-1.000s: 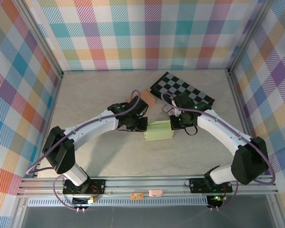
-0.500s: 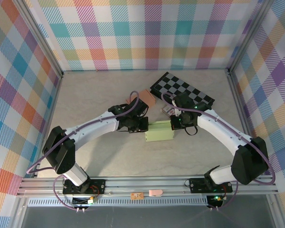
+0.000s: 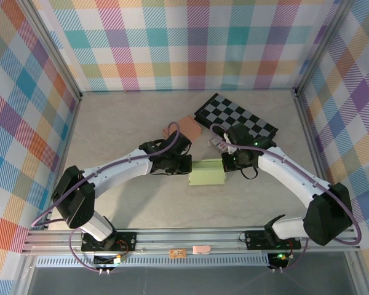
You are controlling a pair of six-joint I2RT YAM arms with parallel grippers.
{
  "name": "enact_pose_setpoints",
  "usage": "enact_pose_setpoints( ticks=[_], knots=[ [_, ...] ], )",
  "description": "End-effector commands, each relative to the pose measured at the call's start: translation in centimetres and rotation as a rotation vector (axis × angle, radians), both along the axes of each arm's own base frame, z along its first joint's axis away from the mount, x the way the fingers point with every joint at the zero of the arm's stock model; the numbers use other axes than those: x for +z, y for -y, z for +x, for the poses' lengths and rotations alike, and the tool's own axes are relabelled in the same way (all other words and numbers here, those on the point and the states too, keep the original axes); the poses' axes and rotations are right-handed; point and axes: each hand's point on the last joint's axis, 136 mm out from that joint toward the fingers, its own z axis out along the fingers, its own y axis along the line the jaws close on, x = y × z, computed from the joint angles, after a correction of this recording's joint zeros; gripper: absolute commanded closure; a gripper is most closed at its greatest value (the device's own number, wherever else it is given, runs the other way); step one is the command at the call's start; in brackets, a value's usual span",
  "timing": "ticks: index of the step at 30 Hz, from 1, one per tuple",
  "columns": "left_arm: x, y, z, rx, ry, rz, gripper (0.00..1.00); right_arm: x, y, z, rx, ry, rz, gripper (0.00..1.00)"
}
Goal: Fold the paper box
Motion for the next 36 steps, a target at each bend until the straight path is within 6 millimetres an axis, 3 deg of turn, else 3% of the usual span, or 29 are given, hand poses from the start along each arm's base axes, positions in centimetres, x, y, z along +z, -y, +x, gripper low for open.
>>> enact_pose_setpoints(
  ticks=[1,12,16,21,27,30,36],
  knots=[
    [-1.6,-1.4,-1.2,-0.019,-0.013,0.081,0.92,0.6,0.3,-0.5,0.007,0.003,-0.002,0.87],
    [-1.2,-1.9,-0.9,0.006,0.048,0.131,0.96,4.1,-1.2,-2.4,-0.132,-0.061,0.198,0.61],
    [-1.0,-2.0,-0.9,0.016,0.066,0.13,0.96,5.4,-1.4,-2.9,-0.278,-0.092,0.305,0.5],
    [-0.9,-2.1,-1.1,0.023,0.077,0.125,0.96,7.0,-1.7,-1.9,-0.583,-0.171,0.494,0.3],
    [-0.7,-1.9,-1.4,0.025,0.086,0.12,0.96,6.3,-2.9,-0.8,-0.973,-0.384,0.792,0.23],
    [-0.6,-1.7,-1.5,0.022,0.092,0.12,0.96,5.4,-2.6,-1.0,-1.123,-0.443,0.862,0.2],
    [-0.5,-1.5,-1.6,0.021,0.1,0.121,0.96,2.7,-2.6,-2.1,-1.175,-0.518,0.865,0.2]
  ],
)
